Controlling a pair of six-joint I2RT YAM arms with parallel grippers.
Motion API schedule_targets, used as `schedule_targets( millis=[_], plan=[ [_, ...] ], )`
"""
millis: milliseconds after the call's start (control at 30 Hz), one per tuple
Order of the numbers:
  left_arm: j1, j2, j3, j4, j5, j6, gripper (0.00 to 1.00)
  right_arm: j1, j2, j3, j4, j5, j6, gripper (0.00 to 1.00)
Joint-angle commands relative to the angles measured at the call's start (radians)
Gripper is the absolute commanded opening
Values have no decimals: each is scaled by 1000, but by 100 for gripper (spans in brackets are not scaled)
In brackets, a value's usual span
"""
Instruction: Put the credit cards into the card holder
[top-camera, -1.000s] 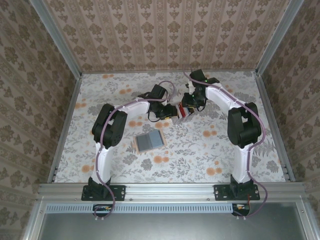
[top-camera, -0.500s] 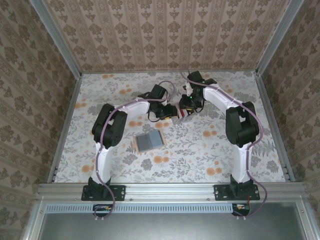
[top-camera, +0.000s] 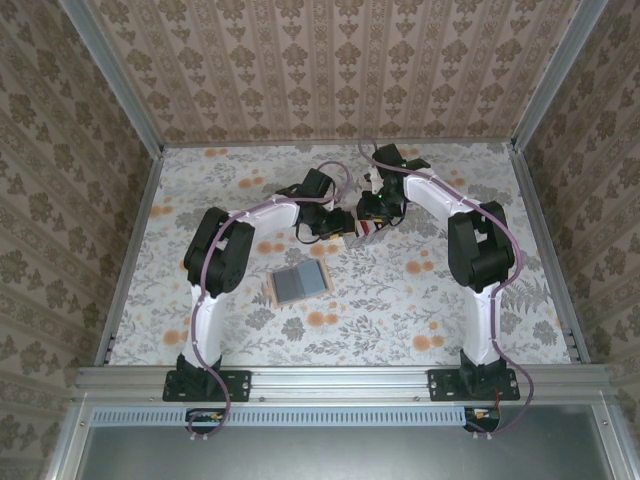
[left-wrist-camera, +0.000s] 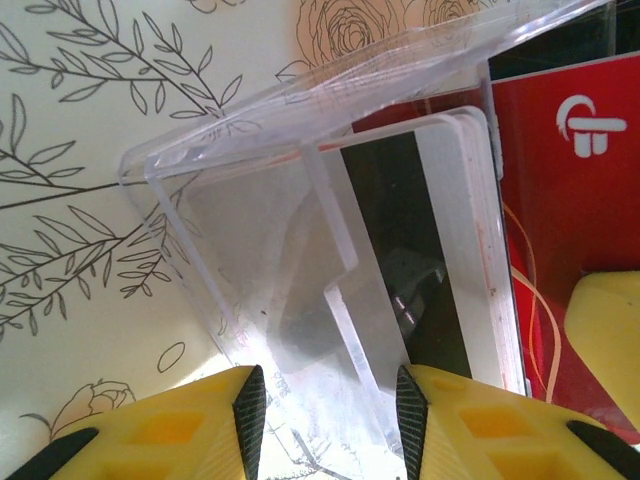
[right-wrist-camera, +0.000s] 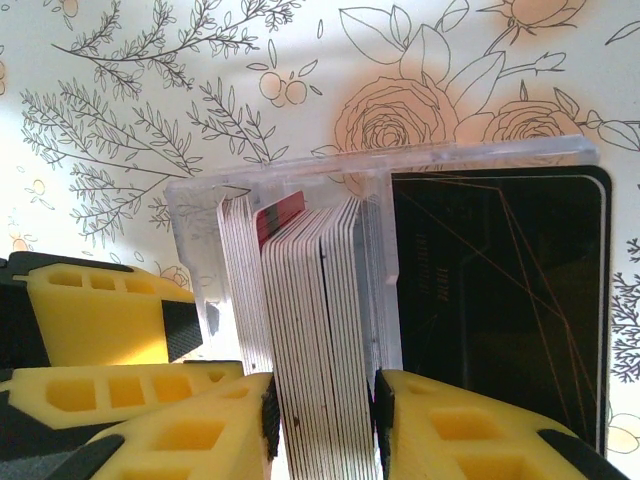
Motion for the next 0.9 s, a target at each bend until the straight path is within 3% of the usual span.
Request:
schedule_targets(
  millis=[0,400,867],
  plan=[
    [-12,0,25,-41,1,-5,42,11,-45,30,-31,-7,-3,33],
    [-15,2,23,-39,1,-6,42,8,-71,33,-50,8,-11,32],
    [-15,2,14,-35,1,-8,42,-9,-99,14,-56,20,-21,11]
  ],
)
